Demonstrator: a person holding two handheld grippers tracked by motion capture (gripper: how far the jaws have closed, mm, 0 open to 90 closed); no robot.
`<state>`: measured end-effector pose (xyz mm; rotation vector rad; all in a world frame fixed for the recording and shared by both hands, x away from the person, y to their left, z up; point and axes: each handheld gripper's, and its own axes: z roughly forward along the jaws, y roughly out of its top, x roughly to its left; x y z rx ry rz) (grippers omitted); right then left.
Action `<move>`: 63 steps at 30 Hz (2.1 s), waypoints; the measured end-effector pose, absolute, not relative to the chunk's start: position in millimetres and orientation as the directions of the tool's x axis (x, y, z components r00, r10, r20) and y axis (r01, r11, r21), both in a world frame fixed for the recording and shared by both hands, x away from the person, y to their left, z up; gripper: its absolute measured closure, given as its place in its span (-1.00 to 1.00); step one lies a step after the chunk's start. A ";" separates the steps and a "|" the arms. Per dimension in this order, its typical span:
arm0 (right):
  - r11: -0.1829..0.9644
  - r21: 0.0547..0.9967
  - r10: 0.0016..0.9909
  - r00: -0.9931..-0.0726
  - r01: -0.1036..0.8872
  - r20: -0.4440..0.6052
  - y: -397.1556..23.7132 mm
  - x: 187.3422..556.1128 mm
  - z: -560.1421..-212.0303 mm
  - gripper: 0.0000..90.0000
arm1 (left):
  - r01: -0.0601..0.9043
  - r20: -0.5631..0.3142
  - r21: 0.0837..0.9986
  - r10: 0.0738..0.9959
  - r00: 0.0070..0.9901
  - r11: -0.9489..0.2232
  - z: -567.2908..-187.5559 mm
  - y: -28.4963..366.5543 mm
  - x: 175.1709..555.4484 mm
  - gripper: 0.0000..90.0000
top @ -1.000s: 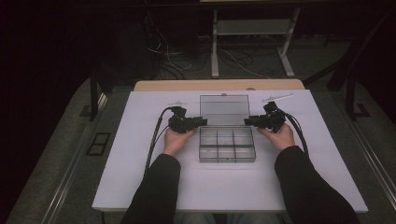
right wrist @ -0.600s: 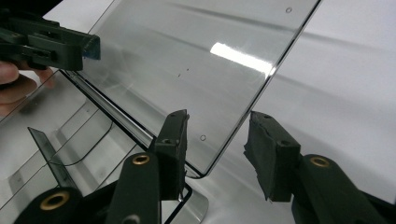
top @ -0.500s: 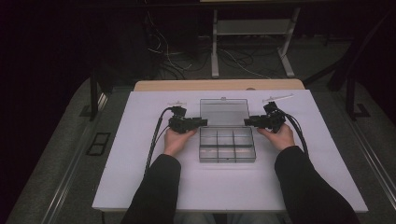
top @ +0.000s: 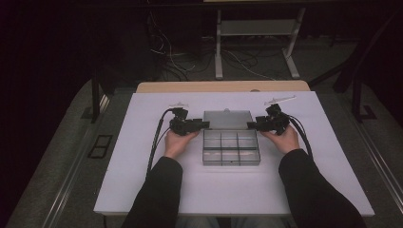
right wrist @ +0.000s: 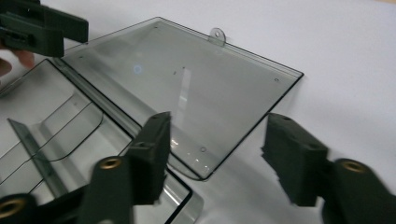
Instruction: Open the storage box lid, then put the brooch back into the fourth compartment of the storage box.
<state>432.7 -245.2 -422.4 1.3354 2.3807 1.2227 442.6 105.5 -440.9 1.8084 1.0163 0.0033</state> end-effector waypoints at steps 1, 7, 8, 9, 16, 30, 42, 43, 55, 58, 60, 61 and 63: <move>0.278 0.715 0.767 -0.596 0.642 0.236 -244.9 431.5 -420.5 -0.24 | 0.626 -0.421 0.768 0.630 0.652 -0.134 -439.1 105.7 441.6 -0.05; 0.280 0.733 0.774 -0.597 0.620 0.209 -246.7 419.9 -406.2 -0.55 | 0.611 -0.386 0.772 0.635 0.669 -0.175 -428.6 105.5 429.8 -0.41; 0.278 0.733 0.774 -0.597 0.621 0.211 -247.0 417.8 -404.3 -0.59 | 0.609 -0.382 0.773 0.635 0.672 -0.179 -427.4 106.0 427.9 -0.47; 0.276 0.733 0.770 -0.599 0.622 0.218 -247.3 416.0 -402.7 -0.61 | 0.610 -0.382 0.771 0.633 0.673 -0.182 -426.3 107.0 426.2 -0.52; 0.273 0.728 0.758 -0.607 0.629 0.240 -249.4 400.8 -397.9 -0.99 | 0.618 -0.379 0.763 0.646 0.663 -0.187 -421.3 113.8 415.8 -0.80; 0.280 0.761 0.730 -0.645 0.585 0.227 -256.2 363.4 -393.5 -0.99 | 0.580 -0.369 0.797 0.623 0.689 -0.169 -410.2 123.8 389.3 -1.00; 0.266 0.779 0.717 -0.657 0.568 0.234 -263.0 337.4 -394.7 -0.99 | 0.547 -0.356 0.821 0.605 0.712 -0.160 -404.9 129.4 363.9 -1.00; 0.265 0.779 0.714 -0.659 0.568 0.238 -263.6 335.6 -394.7 -0.99 | 0.543 -0.353 0.824 0.602 0.716 -0.163 -404.3 129.7 361.6 -1.00; 0.272 0.768 0.712 -0.658 0.580 0.244 -277.1 320.6 -398.6 -0.99 | 0.528 -0.335 0.831 0.600 0.726 -0.174 -404.1 138.1 330.3 -1.00; 0.277 0.763 0.711 -0.658 0.585 0.247 -280.7 317.6 -399.3 -0.99 | 0.526 -0.335 0.831 0.592 0.733 -0.182 -403.0 139.8 323.0 -1.00; 0.281 0.759 0.710 -0.659 0.588 0.247 -282.7 316.1 -400.0 -0.99 | 0.524 -0.331 0.830 0.591 0.736 -0.188 -402.5 140.5 317.9 -1.00; 0.286 0.757 0.709 -0.661 0.587 0.245 -284.0 315.3 -400.3 -0.99 | 0.521 -0.326 0.830 0.588 0.741 -0.197 -402.5 140.9 315.7 -1.00; 0.290 0.754 0.710 -0.661 0.589 0.244 -286.3 314.3 -401.3 -0.99 | 0.522 -0.322 0.828 0.589 0.741 -0.204 -402.8 141.4 311.1 -1.00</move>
